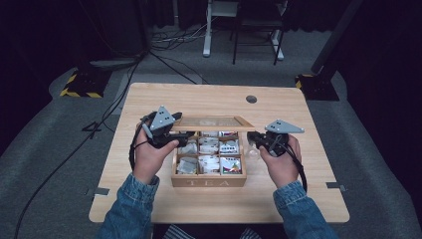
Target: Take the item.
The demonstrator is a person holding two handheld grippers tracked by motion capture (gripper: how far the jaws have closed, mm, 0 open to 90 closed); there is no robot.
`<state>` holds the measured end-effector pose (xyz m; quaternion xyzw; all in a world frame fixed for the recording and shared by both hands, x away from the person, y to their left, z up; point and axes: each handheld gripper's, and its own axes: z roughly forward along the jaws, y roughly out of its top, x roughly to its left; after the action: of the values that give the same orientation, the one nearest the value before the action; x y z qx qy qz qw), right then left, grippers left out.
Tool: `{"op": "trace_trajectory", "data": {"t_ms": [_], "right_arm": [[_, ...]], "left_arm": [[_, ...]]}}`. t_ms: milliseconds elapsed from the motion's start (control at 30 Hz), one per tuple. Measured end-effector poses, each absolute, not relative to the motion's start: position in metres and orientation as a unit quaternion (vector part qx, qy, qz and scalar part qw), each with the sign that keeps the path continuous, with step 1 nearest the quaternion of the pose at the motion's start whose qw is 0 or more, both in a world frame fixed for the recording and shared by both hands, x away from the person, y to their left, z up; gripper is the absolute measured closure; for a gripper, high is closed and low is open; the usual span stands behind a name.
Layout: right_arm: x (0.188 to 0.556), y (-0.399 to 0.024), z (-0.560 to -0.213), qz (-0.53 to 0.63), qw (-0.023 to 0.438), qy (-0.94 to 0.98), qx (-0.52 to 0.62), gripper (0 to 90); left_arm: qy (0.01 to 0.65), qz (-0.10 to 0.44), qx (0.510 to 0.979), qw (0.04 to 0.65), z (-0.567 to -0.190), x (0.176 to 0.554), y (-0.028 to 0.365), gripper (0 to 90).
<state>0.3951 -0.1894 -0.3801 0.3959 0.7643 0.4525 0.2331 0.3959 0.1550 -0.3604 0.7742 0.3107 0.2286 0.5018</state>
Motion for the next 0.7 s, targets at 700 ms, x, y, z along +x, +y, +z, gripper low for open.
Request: {"op": "trace_trajectory", "data": {"t_ms": [700], "right_arm": [[0.414,-0.218,-0.410,0.443,0.231,0.747,0.439,87.4]], "left_arm": [[0.311,0.228,0.775,0.501,-0.361,0.396,0.155,30.2]]}}
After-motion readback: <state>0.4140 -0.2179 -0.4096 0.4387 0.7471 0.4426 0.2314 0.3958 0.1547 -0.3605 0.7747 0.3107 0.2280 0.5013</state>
